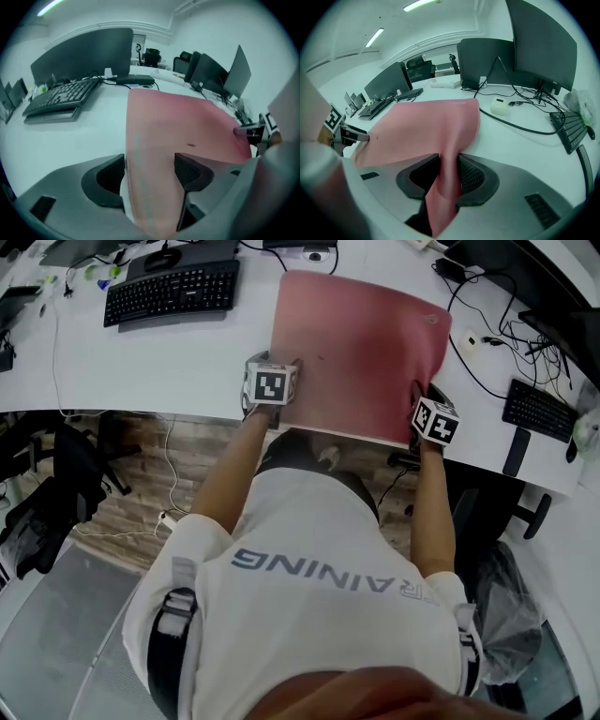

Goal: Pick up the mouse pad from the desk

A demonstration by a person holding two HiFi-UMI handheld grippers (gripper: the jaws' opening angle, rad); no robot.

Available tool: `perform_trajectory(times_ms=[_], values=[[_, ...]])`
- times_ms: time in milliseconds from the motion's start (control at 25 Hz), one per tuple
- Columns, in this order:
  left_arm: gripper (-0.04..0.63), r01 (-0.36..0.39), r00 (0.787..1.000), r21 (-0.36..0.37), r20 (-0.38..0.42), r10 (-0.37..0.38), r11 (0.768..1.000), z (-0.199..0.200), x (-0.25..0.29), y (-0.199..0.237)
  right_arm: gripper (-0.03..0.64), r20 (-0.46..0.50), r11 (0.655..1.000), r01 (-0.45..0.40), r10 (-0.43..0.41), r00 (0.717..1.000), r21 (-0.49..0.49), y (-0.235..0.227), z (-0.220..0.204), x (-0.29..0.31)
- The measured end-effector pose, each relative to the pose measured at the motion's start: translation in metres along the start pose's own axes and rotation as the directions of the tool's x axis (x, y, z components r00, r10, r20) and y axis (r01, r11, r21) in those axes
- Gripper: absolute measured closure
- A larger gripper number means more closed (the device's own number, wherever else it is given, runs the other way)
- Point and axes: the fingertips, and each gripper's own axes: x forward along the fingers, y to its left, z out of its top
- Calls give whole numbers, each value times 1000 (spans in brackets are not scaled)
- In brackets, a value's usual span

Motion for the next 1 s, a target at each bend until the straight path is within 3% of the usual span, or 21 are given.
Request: perform_trajectory(times_ms=[80,280,480,560,800,1000], values=[[262,-27,1000,32,-13,28,999,-5,3,-1,472,2,1000,2,-2,1000,0,1,0,0],[266,-49,998,-1,25,49,999,-3,4,-3,488,13,1000,3,-3,1000,-3,3,2,-2],[380,-40,998,-5,40,40,999,-5,2,-14,531,39,1000,-10,11,999,-21,14,6,-11],[459,-14,998,12,54,14,1000,-3,-1,-21,542,58,1000,-19,19,998,-12,17,8,-16],[491,35,988,35,149,-40,999,10,-36,-38,552,125,1000,-22,24,992,-18,27,19,-49],[495,55,957,74,280,-74,996,47,-87,-50,552,222,999,-34,37,974,-15,33,42,-83]])
